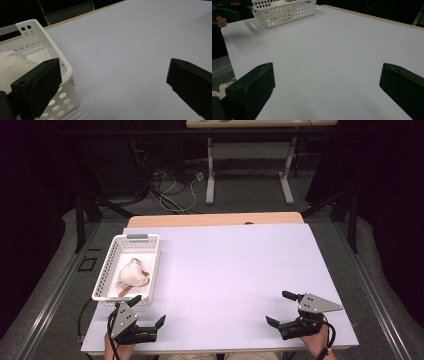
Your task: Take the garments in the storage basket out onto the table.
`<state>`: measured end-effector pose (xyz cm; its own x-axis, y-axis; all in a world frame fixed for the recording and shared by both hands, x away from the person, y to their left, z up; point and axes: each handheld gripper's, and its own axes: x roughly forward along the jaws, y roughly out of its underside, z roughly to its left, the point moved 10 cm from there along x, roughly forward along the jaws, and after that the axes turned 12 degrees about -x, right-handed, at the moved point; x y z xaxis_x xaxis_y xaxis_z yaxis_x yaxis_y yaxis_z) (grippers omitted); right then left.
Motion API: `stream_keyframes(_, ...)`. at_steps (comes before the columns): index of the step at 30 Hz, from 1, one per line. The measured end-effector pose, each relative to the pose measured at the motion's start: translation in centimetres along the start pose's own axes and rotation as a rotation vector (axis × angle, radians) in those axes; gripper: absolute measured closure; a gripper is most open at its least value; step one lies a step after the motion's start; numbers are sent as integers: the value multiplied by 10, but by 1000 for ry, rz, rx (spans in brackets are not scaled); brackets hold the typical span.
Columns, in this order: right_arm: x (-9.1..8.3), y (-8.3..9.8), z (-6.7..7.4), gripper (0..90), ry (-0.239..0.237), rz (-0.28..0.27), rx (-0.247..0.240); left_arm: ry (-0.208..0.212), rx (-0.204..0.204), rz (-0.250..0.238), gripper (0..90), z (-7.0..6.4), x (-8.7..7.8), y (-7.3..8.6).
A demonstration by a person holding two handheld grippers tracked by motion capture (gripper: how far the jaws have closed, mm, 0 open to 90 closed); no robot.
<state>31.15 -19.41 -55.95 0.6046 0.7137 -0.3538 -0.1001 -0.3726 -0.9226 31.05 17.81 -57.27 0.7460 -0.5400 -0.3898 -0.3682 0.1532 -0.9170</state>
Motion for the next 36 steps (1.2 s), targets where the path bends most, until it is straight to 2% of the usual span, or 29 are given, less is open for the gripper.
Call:
stream_keyframes(10,0,1,1,0,-5,6,2,-8,-6,12,1,1,0,-1)
stream_keyframes(15,1,2,2,0,-8,6,7,-17,-25,18,1,5,-2,-3)
stream_keyframes(17,1,2,3,0,-13,11,8,-17,-27,33,2,5,-2,-3)
stream_keyframes(18,1,3,3,0,-14,14,7,-29,-24,61,1,6,0,-4)
stream_keyframes(20,1,4,3,0,-19,16,10,-44,-28,80,0,7,2,-4)
stream_keyframes(24,0,3,2,0,-15,10,12,-40,-18,102,0,5,5,-9)
stream_keyframes(28,-1,4,3,0,-15,14,9,-25,-17,101,0,3,4,-16)
stream_keyframes(36,-2,4,4,0,-21,12,6,-8,-16,119,0,9,2,-27)
